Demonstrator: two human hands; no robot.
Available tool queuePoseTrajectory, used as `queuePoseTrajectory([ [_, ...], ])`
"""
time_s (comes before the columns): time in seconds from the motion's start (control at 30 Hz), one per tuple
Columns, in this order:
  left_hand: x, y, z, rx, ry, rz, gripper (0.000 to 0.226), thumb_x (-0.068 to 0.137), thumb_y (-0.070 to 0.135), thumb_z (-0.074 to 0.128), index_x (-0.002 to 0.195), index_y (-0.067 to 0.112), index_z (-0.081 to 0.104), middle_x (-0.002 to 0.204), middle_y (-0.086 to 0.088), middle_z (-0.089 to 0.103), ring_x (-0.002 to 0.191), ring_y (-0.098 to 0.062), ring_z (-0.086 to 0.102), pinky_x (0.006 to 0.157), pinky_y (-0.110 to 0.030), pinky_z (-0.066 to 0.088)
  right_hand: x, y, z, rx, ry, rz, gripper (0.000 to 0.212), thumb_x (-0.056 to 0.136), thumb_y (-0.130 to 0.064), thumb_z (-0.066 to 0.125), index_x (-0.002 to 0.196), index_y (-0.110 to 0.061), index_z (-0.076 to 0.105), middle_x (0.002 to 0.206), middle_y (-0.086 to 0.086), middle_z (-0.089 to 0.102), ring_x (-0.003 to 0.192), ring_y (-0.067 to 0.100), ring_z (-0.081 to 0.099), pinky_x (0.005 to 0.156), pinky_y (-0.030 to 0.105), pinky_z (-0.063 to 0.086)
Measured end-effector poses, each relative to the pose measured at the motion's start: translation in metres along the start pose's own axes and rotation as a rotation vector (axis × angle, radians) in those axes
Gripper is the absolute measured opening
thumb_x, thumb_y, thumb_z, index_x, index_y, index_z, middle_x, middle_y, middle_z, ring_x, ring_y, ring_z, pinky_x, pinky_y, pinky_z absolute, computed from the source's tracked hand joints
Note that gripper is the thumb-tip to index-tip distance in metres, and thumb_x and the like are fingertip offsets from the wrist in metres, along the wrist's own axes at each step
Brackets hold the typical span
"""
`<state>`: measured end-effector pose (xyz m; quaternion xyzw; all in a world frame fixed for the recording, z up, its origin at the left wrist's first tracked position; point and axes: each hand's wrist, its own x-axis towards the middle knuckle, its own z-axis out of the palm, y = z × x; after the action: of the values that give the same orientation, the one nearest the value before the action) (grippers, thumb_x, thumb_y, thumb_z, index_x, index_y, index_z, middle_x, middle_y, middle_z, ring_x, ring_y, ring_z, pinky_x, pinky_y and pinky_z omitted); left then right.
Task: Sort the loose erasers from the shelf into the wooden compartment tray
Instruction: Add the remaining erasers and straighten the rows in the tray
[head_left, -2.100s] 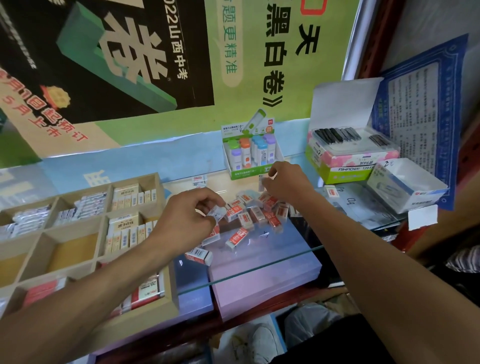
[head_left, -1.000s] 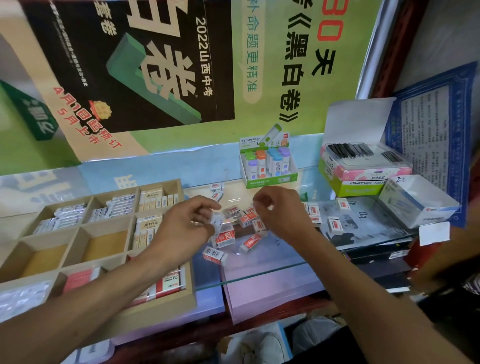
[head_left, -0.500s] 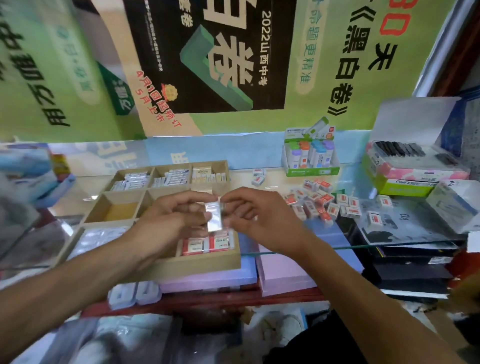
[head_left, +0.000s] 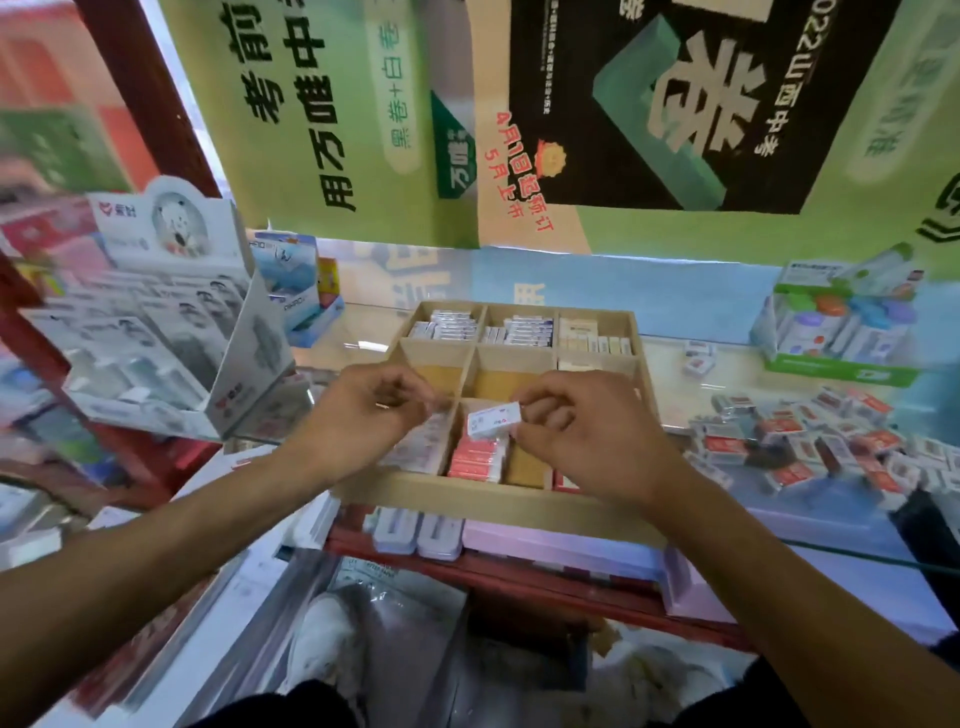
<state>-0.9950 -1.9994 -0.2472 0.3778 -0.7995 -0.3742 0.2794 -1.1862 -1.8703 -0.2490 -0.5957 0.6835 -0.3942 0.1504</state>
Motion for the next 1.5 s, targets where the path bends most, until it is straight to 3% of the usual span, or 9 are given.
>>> queuePoseTrajectory([
  [0.13, -0.001, -0.038, -0.018, 0.251, 0.071, 0.065, 0.025, 0.083, 0.002, 0.065, 0.083, 0.027, 0.068, 0.091, 0.016, 0.067, 0.094, -0.007, 0.061, 0.091, -0.023, 0.045, 0.012, -0.009, 0.018, -0.016, -0.021, 0.030, 0.015, 0.080, -0.021, 0.071, 0.095, -0.020, 0.072, 0.072, -0.011, 0.070, 0.061, -0.005, 0.060, 0.056, 0.007, 0.039],
  [0.23, -0.003, -0.050, -0.022, 0.381, 0.006, 0.117, 0.032, 0.082, 0.007, 0.059, 0.107, 0.026, 0.066, 0.111, 0.006, 0.062, 0.108, -0.013, 0.052, 0.091, -0.026, 0.040, 0.025, -0.018, 0.031, -0.038, -0.010, 0.025, 0.016, 0.078, -0.022, 0.065, 0.092, -0.019, 0.073, 0.075, -0.005, 0.072, 0.069, 0.005, 0.066, 0.058, 0.021, 0.049],
  [0.3, -0.004, -0.053, -0.023, 0.368, -0.018, 0.090, 0.039, 0.079, 0.018, 0.050, 0.115, 0.027, 0.062, 0.116, 0.001, 0.060, 0.110, -0.017, 0.051, 0.088, -0.028, 0.040, 0.033, -0.022, 0.039, -0.057, -0.016, 0.021, 0.018, 0.079, -0.023, 0.065, 0.094, -0.019, 0.074, 0.076, -0.006, 0.072, 0.069, 0.004, 0.064, 0.062, 0.020, 0.049],
  [0.5, -0.005, -0.053, -0.022, 0.339, 0.001, 0.084, 0.043, 0.073, 0.023, 0.046, 0.111, 0.029, 0.064, 0.116, 0.002, 0.061, 0.112, -0.017, 0.052, 0.094, -0.032, 0.043, 0.055, -0.025, 0.060, -0.223, -0.073, 0.049, 0.023, 0.081, -0.025, 0.069, 0.104, -0.022, 0.071, 0.091, -0.007, 0.067, 0.081, 0.009, 0.062, 0.077, 0.036, 0.056],
  [0.63, -0.003, -0.048, -0.023, 0.529, -0.016, 0.196, 0.047, 0.073, 0.027, 0.045, 0.113, 0.025, 0.069, 0.113, -0.002, 0.065, 0.112, -0.023, 0.051, 0.099, -0.040, 0.042, 0.060, -0.026, 0.066, -0.294, -0.079, 0.074, 0.027, 0.081, -0.027, 0.067, 0.108, -0.023, 0.065, 0.092, -0.005, 0.063, 0.086, 0.013, 0.060, 0.079, 0.039, 0.055],
  [0.77, 0.000, -0.035, -0.019, 0.574, -0.106, 0.222, 0.050, 0.074, 0.025, 0.044, 0.118, 0.025, 0.069, 0.111, -0.005, 0.070, 0.108, -0.025, 0.058, 0.098, -0.043, 0.044, 0.053, -0.023, 0.061, -0.231, -0.058, 0.068, 0.025, 0.083, -0.023, 0.068, 0.108, -0.020, 0.066, 0.092, -0.006, 0.065, 0.087, 0.010, 0.060, 0.082, 0.034, 0.054],
  [0.93, 0.003, -0.031, -0.016, 0.561, -0.160, 0.232, 0.052, 0.076, 0.022, 0.041, 0.121, 0.026, 0.066, 0.112, -0.006, 0.066, 0.110, -0.025, 0.055, 0.096, -0.039, 0.045, 0.030, -0.013, 0.039, -0.153, -0.030, 0.043, 0.015, 0.083, -0.022, 0.070, 0.098, -0.022, 0.068, 0.085, -0.012, 0.066, 0.074, -0.003, 0.058, 0.066, 0.007, 0.041],
  [1.17, 0.004, -0.010, -0.002, 0.433, -0.087, 0.290, 0.039, 0.085, 0.007, 0.057, 0.118, 0.026, 0.067, 0.113, 0.003, 0.058, 0.114, -0.016, 0.046, 0.093, -0.026, 0.035, -0.001, -0.015, 0.005, -0.121, -0.021, 0.034, 0.013, 0.084, -0.025, 0.071, 0.096, -0.028, 0.069, 0.080, -0.019, 0.063, 0.074, -0.005, 0.058, 0.068, 0.012, 0.044],
  [1.5, 0.024, 0.081, 0.085, 0.172, -0.274, 0.299, 0.022, 0.087, 0.013, 0.061, 0.092, 0.033, 0.070, 0.095, 0.016, 0.068, 0.089, 0.002, 0.060, 0.081, -0.022, 0.051, -0.043, 0.035, -0.083, -0.199, 0.086, 0.175, 0.015, 0.081, -0.021, 0.072, 0.092, -0.030, 0.069, 0.080, -0.016, 0.066, 0.073, -0.004, 0.061, 0.062, 0.006, 0.044],
])
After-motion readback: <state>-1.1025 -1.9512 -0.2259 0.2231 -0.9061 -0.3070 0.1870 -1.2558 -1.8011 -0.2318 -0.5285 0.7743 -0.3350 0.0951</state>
